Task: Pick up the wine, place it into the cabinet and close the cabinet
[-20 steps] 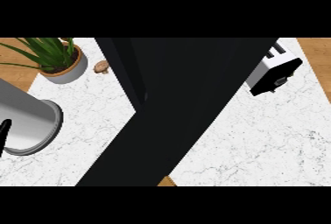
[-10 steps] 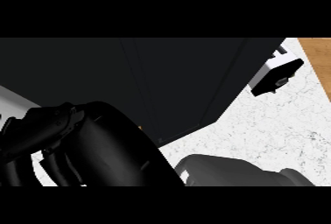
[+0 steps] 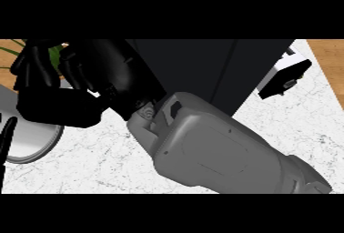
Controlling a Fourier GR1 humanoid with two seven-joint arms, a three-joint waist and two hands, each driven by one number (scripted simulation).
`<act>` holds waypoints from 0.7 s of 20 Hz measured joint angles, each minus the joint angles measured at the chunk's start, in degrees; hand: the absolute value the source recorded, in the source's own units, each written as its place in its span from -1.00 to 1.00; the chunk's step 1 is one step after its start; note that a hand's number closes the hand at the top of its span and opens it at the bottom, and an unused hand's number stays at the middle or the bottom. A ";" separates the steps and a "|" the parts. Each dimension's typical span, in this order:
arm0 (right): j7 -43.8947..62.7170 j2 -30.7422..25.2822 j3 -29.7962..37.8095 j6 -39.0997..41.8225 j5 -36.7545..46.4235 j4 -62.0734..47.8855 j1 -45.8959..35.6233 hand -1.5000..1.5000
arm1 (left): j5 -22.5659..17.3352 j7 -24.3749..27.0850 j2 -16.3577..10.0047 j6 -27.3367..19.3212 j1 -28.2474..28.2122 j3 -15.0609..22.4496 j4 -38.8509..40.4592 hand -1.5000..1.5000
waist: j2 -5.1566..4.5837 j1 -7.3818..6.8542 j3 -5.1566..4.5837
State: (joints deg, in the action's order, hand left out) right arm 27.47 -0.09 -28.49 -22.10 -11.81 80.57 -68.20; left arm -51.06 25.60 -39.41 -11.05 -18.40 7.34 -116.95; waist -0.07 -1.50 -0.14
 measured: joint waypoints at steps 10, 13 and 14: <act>-10.76 0.09 5.83 8.51 -2.10 -12.67 -1.93 1.00 | 1.73 -2.00 1.70 0.37 0.39 -1.21 -0.24 -1.00 | 1.12 -0.30 -0.27; -13.45 -0.24 6.28 10.58 -1.91 -14.41 -1.75 1.00 | 1.50 -3.02 1.64 0.38 1.03 -1.77 -0.16 -1.00 | 1.58 -0.40 -0.41; -14.12 -0.50 6.44 11.22 -1.86 -14.92 -1.75 1.00 | 1.76 -3.17 1.72 0.23 0.91 -1.59 -0.60 -1.00 | 1.69 -0.53 -0.47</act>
State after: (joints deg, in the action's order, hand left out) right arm 13.35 -0.58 -22.05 -10.88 -13.66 65.65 -69.95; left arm -49.31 22.43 -37.69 -10.82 -17.49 5.75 -117.55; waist 1.62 -2.03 -0.61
